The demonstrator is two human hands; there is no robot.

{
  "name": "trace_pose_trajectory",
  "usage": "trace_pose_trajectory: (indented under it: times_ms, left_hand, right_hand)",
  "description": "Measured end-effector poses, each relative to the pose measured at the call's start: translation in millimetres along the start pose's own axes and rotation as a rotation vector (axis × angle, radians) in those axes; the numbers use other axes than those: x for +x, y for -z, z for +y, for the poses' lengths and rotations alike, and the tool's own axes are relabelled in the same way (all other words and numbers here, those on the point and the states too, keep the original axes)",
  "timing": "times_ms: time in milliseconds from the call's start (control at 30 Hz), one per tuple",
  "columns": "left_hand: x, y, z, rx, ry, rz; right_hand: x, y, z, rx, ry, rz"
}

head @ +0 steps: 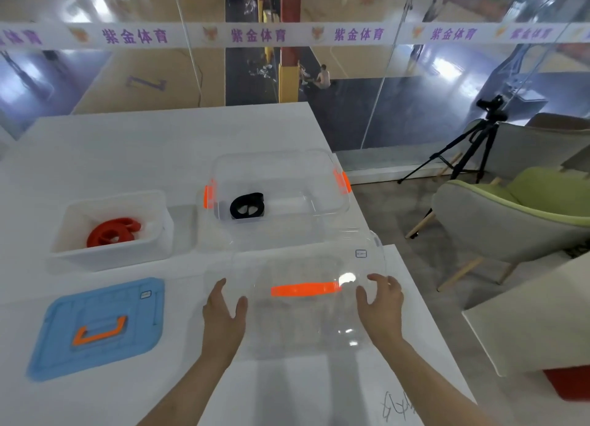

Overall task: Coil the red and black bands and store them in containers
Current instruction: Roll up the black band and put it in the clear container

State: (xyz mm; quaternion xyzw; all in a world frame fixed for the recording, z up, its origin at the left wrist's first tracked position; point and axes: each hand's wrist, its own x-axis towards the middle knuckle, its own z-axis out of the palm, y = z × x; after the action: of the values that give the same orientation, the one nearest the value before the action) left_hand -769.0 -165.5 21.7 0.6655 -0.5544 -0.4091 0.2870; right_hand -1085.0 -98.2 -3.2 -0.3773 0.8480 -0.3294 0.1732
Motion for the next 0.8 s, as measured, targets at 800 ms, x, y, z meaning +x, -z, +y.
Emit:
trace_pose_trajectory:
  times_ms: [800]
  left_hand:
    - [244, 59, 154, -0.079, 0.082, 0.01]
  right_hand:
    - [243, -5, -201, -0.147, 0.18, -0.174]
